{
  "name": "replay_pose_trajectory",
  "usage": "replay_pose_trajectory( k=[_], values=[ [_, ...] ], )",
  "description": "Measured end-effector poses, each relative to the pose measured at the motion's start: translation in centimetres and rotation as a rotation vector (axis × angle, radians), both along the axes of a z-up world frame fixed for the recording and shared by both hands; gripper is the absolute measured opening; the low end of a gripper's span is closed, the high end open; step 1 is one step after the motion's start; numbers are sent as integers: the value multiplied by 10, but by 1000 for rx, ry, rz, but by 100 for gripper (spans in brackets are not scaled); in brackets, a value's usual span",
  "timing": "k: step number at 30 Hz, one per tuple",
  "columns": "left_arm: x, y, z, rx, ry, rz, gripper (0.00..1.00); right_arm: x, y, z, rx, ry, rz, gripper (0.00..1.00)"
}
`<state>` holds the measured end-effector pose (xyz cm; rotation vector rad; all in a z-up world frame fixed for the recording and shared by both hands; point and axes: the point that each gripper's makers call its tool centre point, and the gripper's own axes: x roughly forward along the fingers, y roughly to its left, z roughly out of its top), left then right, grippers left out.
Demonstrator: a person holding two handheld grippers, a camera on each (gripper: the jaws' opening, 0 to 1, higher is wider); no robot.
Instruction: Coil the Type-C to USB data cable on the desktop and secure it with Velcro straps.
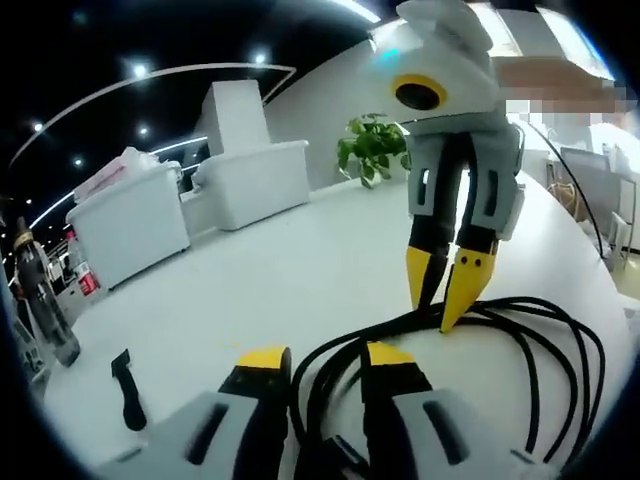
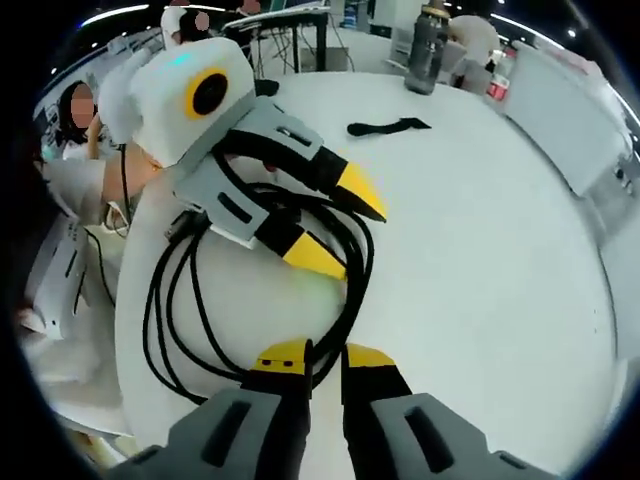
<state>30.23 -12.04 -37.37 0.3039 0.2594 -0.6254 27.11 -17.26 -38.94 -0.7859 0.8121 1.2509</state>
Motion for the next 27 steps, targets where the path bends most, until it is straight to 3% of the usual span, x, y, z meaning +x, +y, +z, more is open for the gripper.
replay_pose_trajectory(
  k=[7,10,15,17,20,22,23,27],
  values=[
    [-3,-6,-4,26,7,-26,13,10,-3,2,39,-73,-38,17],
    [-4,-7,-5,24,5,-30,11,12,-4,5,67,-128,-31,21],
    [-4,-8,-5,19,3,-36,11,5,-9,19,144,-134,-44,21],
    [-4,-8,-5,20,4,-37,11,-9,-2,32,214,-130,-16,21],
    [-3,-8,-4,26,0,-38,11,-78,23,51,324,-67,232,28],
    [-3,-8,-4,29,-2,-37,11,-110,27,46,302,-35,355,30],
    [-3,-8,-4,28,-1,-38,11,-118,25,40,267,-1,363,30],
    [-3,-8,-4,25,-3,-39,11,-116,23,19,179,14,361,30]
  ],
)
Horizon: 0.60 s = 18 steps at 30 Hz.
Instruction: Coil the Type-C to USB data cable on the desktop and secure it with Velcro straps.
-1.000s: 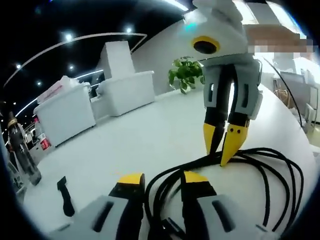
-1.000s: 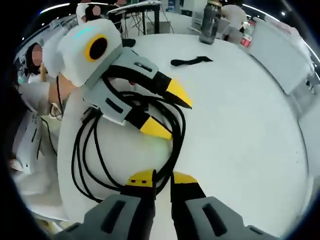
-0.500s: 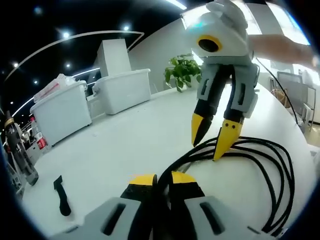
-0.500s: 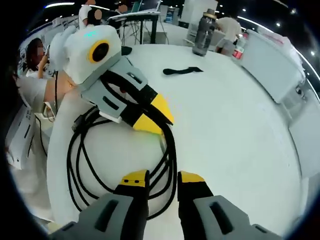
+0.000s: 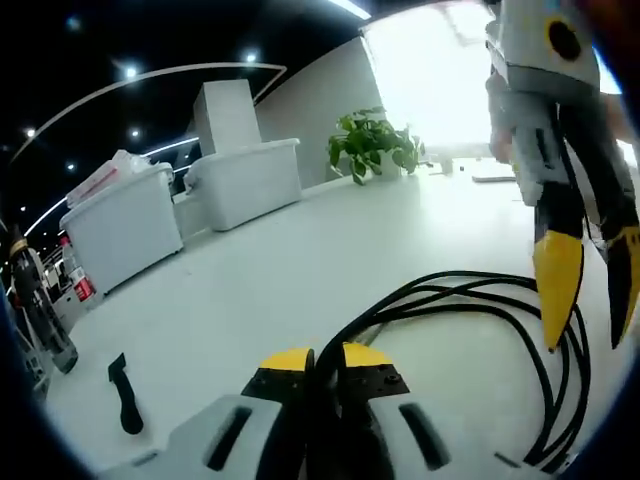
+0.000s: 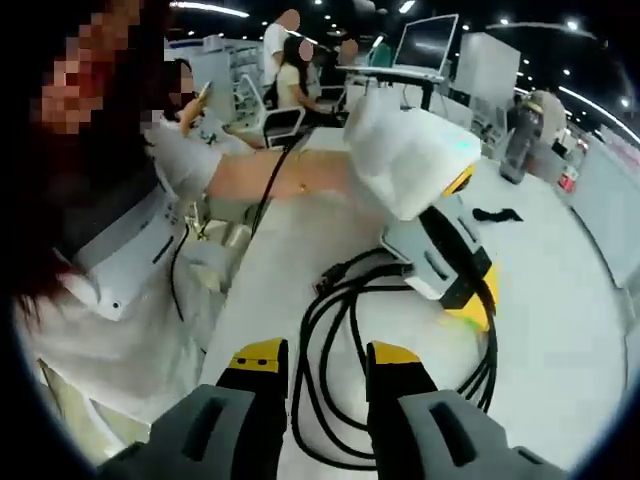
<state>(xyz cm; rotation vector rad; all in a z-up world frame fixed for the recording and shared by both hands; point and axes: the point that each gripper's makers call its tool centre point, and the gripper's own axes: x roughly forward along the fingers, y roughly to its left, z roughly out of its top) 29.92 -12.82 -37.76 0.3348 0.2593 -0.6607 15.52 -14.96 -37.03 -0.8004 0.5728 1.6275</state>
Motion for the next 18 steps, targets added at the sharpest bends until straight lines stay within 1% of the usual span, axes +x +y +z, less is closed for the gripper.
replay_pose_trajectory(
  k=[2,4,8,10,14,15,16,17,18],
  values=[
    [0,0,0,0,-3,-2,11,5,0,-9,-34,-5,-6,30],
    [0,0,0,0,-4,-3,11,5,1,-14,-52,-10,5,30],
    [-1,0,0,2,-7,-7,11,1,3,-14,-67,0,19,32],
    [-1,0,0,4,-8,-7,11,1,1,-16,-80,-28,39,32],
    [-1,0,1,8,-12,-8,12,0,1,-17,-79,-35,41,31],
    [-2,0,1,12,-20,-13,12,1,1,-17,-79,-24,36,30],
    [-2,-1,1,18,-28,-21,14,0,1,-18,-80,-14,31,27],
    [-2,-1,2,12,-28,-20,16,-2,0,-18,-82,-2,27,21],
    [-3,-2,4,-12,-11,-23,21,-1,-1,-18,-84,-15,30,17]
  ],
)
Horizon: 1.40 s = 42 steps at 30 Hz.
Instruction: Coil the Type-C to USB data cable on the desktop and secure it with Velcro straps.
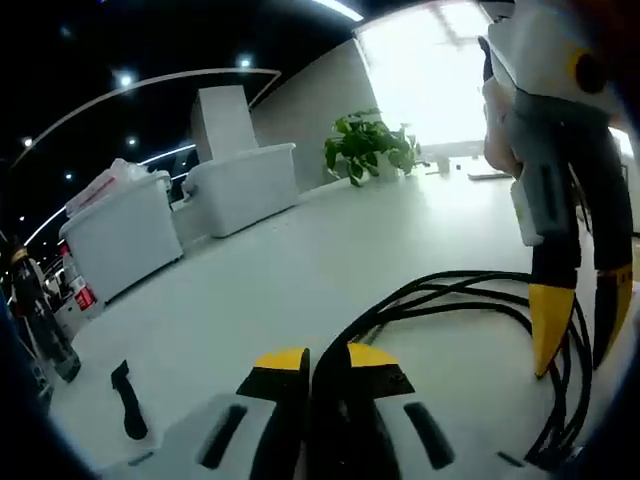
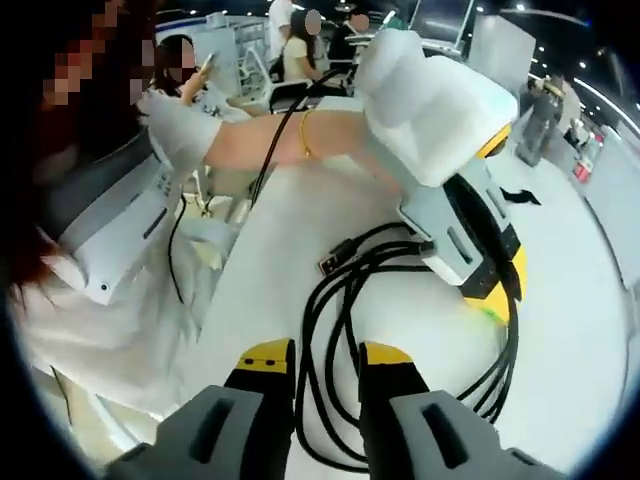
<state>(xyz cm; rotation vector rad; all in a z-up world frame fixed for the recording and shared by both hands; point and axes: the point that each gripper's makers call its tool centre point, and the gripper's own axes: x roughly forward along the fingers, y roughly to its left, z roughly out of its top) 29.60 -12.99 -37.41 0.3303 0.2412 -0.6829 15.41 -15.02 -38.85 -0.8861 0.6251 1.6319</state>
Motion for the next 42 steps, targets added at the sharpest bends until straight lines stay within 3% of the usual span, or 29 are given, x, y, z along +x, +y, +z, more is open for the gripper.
replay_pose_trajectory(
  k=[3,6,10,13,17,20,23,27,30,31,34,36,38,39,40,42],
  values=[
    [0,0,2,-26,14,2,31,-3,-2,0,-7,-3,13,10],
    [-1,2,6,-31,8,5,33,-3,-2,-1,-8,-1,-2,10],
    [-3,2,16,-96,14,-9,37,-4,-3,-1,-17,13,-30,7],
    [-5,1,33,-189,-15,-25,40,-2,-3,-1,-27,45,-82,6],
    [-10,6,46,-294,19,-35,40,0,-4,0,7,81,-127,5],
    [-5,21,54,-294,-26,11,40,3,-3,0,68,100,-162,5],
    [-5,30,58,-287,-42,26,39,15,2,2,155,66,-236,5],
    [-1,39,70,-345,-41,61,33,29,12,5,233,18,-306,6],
    [0,44,65,-373,-10,75,29,32,17,7,260,-52,-264,8],
    [1,46,59,-346,8,85,28,30,16,10,261,-72,-207,9],
    [5,55,44,-246,29,103,10,38,11,30,336,-53,-235,12],
    [8,55,41,-241,42,106,8,50,9,47,395,-67,-267,19],
    [7,52,36,-235,66,106,8,76,4,63,417,-233,-240,26],
    [7,51,33,-228,79,105,8,87,3,68,417,-290,-223,27],
    [6,53,23,-193,117,123,6,99,3,66,391,-309,-212,27],
    [12,62,13,-138,131,163,3,115,10,58,387,-228,-273,27]
  ],
)
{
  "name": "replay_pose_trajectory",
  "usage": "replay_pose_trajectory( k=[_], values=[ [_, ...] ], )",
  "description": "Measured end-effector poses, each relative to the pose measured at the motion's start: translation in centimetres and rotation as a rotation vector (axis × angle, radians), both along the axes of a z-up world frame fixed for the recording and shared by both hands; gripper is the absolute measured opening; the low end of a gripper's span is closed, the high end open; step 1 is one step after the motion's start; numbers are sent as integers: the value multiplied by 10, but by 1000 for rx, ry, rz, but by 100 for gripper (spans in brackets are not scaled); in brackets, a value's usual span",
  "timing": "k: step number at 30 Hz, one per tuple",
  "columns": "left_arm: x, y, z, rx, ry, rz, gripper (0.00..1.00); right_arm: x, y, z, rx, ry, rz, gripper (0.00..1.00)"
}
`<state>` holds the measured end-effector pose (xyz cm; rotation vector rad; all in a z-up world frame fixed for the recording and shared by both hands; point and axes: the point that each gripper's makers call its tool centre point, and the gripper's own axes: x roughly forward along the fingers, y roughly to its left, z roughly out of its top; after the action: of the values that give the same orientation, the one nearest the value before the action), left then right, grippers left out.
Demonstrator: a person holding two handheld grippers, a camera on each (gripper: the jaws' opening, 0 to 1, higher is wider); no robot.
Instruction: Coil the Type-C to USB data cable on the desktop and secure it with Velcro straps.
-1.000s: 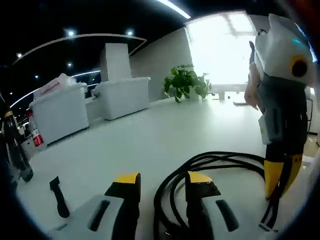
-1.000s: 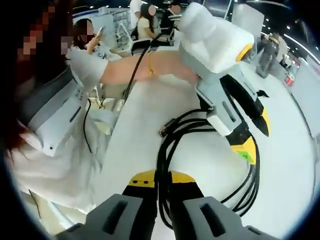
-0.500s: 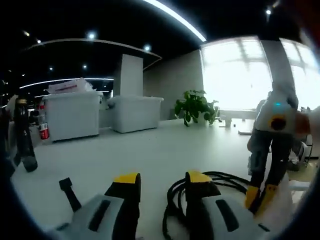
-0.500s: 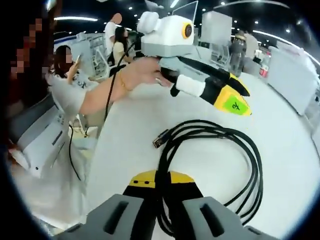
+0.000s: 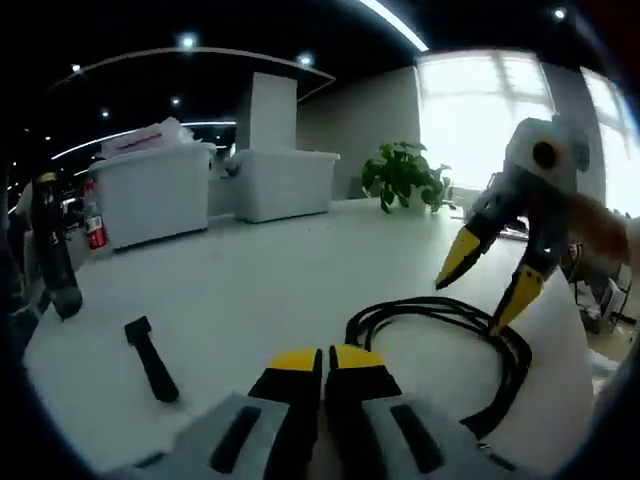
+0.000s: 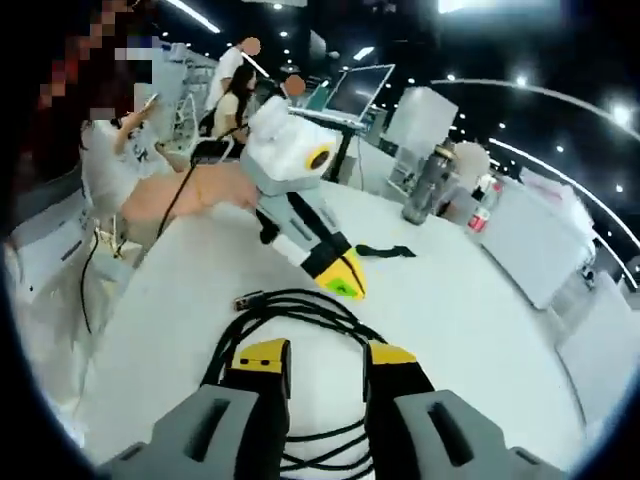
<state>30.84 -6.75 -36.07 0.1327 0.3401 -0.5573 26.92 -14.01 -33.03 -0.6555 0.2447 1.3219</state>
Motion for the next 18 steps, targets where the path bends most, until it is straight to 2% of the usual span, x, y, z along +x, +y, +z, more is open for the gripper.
replay_pose_trajectory(
  k=[1,4,6,8,9,12,13,14,16,18],
  values=[
    [2,3,-3,5,11,7,3,9,5,-4,0,21,-8,27],
    [-4,2,-6,-16,25,19,3,23,19,-17,-55,-37,29,27],
    [-6,1,-9,-14,41,26,3,24,28,-22,-75,-58,56,27],
    [-9,0,-17,12,72,23,3,17,35,-31,-111,-49,103,27],
    [-11,-1,-21,27,91,22,3,14,37,-35,-135,-64,129,27],
    [-11,-9,-21,6,93,14,3,10,45,-42,-211,-191,199,25],
    [-12,-12,-21,1,94,6,3,5,50,-41,-188,-196,210,23],
    [-14,-15,-21,-7,96,-6,3,0,52,-43,-196,-189,226,21],
    [-15,-18,-21,-21,102,-14,3,2,55,-42,-224,-260,250,20],
    [-13,-16,-21,-36,108,-14,3,1,56,-42,-234,-286,265,19]
  ],
)
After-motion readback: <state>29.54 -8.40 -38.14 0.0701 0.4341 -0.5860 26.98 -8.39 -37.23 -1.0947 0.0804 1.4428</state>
